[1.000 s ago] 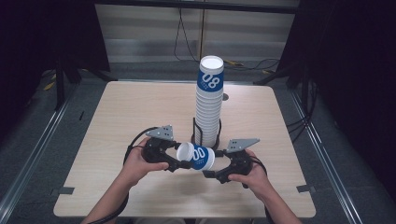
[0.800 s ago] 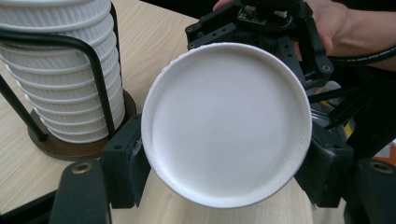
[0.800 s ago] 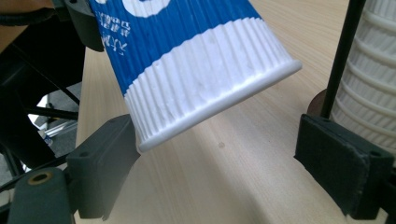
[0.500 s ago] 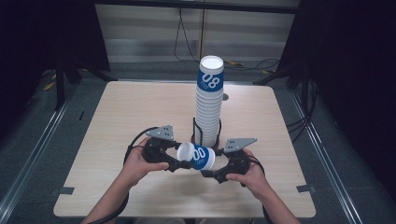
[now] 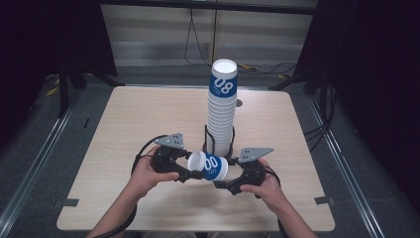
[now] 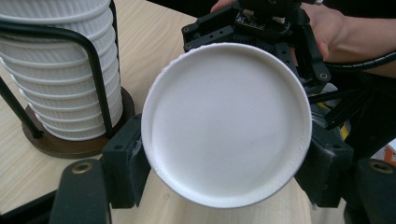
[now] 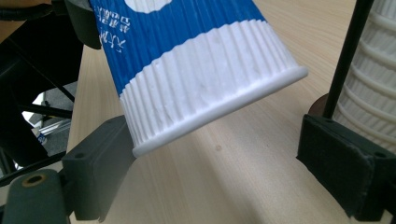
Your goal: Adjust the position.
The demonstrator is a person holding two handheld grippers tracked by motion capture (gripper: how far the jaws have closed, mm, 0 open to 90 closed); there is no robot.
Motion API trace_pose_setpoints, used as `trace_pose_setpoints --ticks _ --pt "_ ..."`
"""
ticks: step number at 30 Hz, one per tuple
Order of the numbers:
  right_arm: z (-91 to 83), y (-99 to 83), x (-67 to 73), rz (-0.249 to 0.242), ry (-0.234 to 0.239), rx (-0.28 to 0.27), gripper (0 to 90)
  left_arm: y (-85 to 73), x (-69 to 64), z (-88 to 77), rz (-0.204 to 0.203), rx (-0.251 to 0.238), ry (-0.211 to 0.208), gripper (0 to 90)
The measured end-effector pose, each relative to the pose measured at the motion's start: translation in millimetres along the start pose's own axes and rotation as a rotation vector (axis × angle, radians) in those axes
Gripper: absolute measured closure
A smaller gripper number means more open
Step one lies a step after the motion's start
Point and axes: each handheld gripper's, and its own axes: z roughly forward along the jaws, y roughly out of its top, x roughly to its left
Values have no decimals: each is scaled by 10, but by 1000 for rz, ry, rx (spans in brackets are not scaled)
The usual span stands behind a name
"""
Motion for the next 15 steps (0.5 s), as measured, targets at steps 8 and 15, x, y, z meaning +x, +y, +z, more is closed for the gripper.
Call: trace_pose_setpoints --ticks 8,15 --pt "3 7 1 -6 7 -7 102 11 -2 8 -1 -2 -6 291" --pt "-10 15 3 -15 10 -10 100 22 -11 24 -4 5 -9 291"
